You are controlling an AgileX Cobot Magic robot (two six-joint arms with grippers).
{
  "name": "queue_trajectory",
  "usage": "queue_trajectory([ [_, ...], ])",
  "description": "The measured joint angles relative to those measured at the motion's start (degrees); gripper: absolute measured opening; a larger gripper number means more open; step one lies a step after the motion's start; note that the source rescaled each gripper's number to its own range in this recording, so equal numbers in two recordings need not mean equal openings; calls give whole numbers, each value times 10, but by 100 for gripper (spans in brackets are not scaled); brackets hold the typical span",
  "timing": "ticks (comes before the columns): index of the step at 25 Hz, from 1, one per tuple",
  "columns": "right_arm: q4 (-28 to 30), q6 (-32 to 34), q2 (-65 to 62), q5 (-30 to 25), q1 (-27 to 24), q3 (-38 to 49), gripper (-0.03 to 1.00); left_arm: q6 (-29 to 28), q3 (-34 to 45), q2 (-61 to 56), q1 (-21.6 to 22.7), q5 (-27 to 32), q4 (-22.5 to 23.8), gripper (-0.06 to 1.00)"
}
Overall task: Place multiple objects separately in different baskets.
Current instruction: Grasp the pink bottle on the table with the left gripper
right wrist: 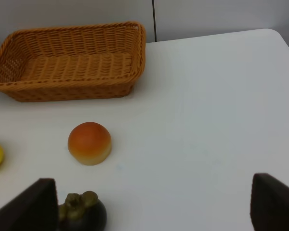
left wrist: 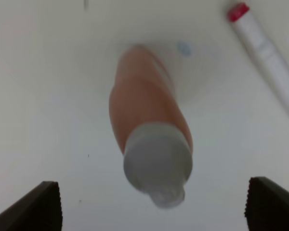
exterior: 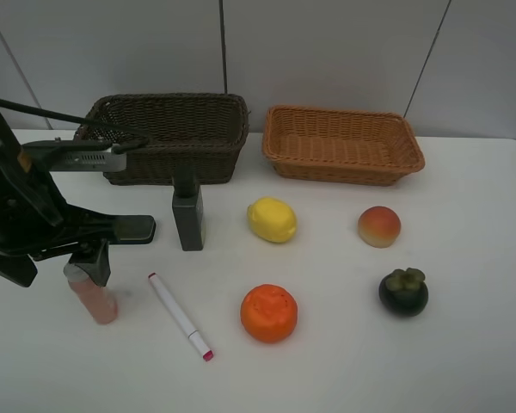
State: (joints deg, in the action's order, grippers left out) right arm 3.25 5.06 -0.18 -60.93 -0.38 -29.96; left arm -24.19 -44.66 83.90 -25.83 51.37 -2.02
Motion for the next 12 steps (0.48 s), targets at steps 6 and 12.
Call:
queue_trajectory([
  [6,-1,0,0,0,0,0,84,-17,6,33,0,-62,7,100],
  [12,-1,0,0,0,0,0,84,-18,6,91,0,-72,2,100],
])
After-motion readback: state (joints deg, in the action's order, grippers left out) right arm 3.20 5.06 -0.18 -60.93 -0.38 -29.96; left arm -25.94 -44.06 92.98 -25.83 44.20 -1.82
